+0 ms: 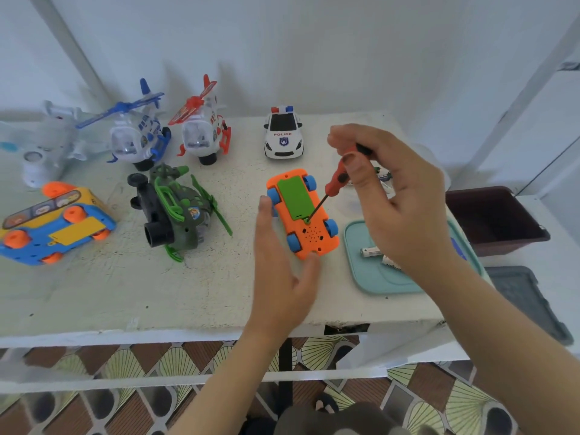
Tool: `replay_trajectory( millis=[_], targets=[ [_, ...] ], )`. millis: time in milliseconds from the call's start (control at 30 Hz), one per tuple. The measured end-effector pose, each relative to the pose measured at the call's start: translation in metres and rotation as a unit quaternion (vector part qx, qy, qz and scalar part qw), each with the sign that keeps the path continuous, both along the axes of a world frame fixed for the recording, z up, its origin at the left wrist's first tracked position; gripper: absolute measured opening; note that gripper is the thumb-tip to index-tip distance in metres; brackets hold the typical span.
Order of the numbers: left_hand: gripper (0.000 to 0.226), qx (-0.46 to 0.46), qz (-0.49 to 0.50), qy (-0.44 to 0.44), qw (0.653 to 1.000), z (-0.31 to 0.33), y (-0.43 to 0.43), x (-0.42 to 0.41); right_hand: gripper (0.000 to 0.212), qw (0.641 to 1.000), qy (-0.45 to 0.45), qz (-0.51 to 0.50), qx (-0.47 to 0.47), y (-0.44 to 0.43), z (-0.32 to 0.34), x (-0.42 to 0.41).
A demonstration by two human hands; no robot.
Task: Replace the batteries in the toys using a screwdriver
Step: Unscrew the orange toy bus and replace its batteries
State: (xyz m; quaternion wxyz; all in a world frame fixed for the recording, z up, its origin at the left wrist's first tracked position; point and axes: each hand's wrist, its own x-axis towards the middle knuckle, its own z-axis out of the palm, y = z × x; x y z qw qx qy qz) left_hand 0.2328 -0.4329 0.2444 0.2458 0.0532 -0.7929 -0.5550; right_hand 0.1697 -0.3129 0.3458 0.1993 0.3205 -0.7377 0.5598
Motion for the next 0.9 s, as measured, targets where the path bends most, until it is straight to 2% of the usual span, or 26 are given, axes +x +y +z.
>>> replay_trajectory(
  millis=[33, 100, 167, 233, 300, 367, 467, 567, 767, 900],
  targets=[
    [0.075, 0.009, 0.024, 0.013, 1.0, 0.006, -0.007, -0.002, 0.025, 1.0, 0.002, -0.003, 0.004, 0.001, -0.001, -0.001],
    [0.077, 0.013, 0.042, -0.002, 0.999, 0.022, -0.032, -0.016, 0.024, 1.0, 0.012, -0.009, 0.018, 0.002, -0.002, -0.003],
    [0.085, -0.082, 0.002, -0.06, 0.995, 0.044, -0.059, -0.036, 0.023, 0.999, 0.024, -0.015, 0.032, 0.003, -0.003, -0.004],
    [0.1, -0.238, -0.076, -0.13, 0.959, 0.063, -0.078, -0.055, 0.023, 0.998, 0.035, -0.021, 0.039, 0.003, -0.004, -0.004],
    [0.109, -0.343, -0.16, -0.178, 0.908, 0.075, -0.09, -0.071, 0.023, 0.998, 0.04, -0.024, 0.043, 0.003, -0.006, -0.003],
    [0.103, -0.379, -0.214, -0.196, 0.879, 0.079, -0.096, -0.083, 0.022, 0.998, 0.038, -0.023, 0.043, 0.003, -0.007, -0.003],
    [0.083, -0.422, -0.233, -0.183, 0.857, 0.076, -0.099, -0.09, 0.021, 0.999, 0.034, -0.02, 0.037, 0.004, -0.006, -0.004],
    [0.076, -0.414, -0.234, -0.169, 0.863, 0.076, -0.101, -0.087, 0.019, 1.0, 0.013, -0.008, 0.015, 0.005, -0.004, -0.004],
    [0.086, -0.365, -0.187, -0.167, 0.896, 0.074, -0.099, -0.055, 0.01, 0.998, -0.042, 0.013, -0.047, 0.005, -0.003, -0.006],
    [0.065, -0.269, -0.163, -0.18, 0.932, 0.063, -0.094, -0.037, 0.016, 0.995, -0.075, -0.016, -0.065, 0.003, -0.004, -0.008]
  ],
)
